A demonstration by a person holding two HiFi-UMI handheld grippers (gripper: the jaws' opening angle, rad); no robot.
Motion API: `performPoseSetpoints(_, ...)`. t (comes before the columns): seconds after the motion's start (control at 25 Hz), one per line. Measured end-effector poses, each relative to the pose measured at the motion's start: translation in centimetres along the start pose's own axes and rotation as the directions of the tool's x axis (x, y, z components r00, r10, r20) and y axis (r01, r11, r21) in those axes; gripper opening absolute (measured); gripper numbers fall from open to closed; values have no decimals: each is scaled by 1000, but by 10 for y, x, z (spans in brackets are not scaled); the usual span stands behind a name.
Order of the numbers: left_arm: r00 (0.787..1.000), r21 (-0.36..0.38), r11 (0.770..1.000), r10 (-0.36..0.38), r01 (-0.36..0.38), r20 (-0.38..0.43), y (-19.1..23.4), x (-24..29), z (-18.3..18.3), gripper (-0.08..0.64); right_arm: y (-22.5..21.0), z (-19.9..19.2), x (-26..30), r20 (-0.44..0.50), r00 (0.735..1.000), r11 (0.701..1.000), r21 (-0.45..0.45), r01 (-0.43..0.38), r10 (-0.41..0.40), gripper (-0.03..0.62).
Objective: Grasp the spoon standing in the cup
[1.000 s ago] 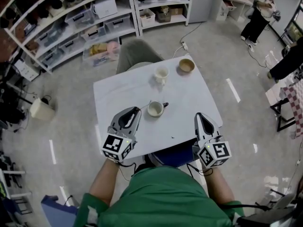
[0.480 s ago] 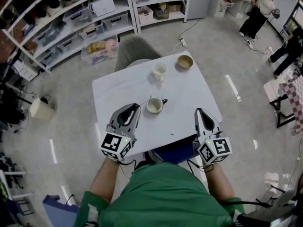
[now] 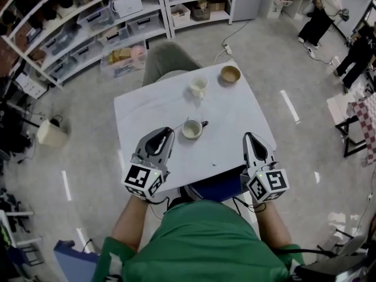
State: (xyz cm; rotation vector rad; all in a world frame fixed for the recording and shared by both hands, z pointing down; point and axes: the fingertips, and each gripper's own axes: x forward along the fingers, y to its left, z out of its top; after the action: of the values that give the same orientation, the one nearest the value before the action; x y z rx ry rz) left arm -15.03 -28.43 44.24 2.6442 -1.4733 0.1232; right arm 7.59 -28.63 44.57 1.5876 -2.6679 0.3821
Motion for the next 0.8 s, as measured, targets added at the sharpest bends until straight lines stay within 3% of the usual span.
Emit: performPoseSetpoints(0.8,1000,-12,1000,-16,16,-16,-1,4,-2,61,1,3,1,-14,1000,1000,-4,0,0,21)
